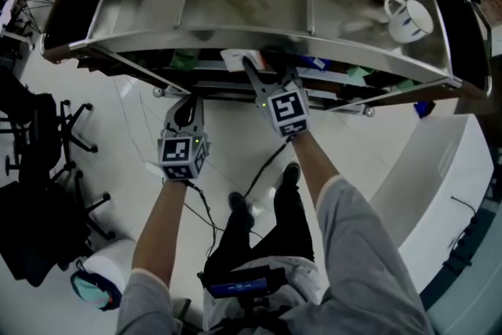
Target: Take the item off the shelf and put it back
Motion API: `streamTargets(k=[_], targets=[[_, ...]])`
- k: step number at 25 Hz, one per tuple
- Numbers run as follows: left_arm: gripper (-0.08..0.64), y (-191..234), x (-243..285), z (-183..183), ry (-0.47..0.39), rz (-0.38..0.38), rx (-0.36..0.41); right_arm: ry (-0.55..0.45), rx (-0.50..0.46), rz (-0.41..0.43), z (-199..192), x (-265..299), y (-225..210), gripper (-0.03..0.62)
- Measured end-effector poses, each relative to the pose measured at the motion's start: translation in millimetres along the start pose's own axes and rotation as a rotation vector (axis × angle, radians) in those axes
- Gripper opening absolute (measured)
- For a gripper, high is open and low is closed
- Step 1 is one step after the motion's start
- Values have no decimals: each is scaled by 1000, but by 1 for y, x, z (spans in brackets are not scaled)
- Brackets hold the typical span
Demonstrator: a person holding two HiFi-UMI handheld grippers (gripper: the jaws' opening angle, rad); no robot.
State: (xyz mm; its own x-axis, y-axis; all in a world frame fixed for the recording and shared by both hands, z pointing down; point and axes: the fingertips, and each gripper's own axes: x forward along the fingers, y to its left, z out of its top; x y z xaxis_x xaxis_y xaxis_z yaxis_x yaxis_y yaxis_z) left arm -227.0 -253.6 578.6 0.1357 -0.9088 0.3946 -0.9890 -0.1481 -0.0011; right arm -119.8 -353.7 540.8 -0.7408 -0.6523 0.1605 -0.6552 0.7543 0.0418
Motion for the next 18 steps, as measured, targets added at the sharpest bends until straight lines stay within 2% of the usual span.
streamTargets(k=[13, 18], targets=[[5, 2, 11, -28, 24, -2, -16, 51, -17, 3, -29, 24, -5, 153], [5, 5, 12, -38, 28, 12, -25, 110, -13, -54, -51, 34, -14, 168]])
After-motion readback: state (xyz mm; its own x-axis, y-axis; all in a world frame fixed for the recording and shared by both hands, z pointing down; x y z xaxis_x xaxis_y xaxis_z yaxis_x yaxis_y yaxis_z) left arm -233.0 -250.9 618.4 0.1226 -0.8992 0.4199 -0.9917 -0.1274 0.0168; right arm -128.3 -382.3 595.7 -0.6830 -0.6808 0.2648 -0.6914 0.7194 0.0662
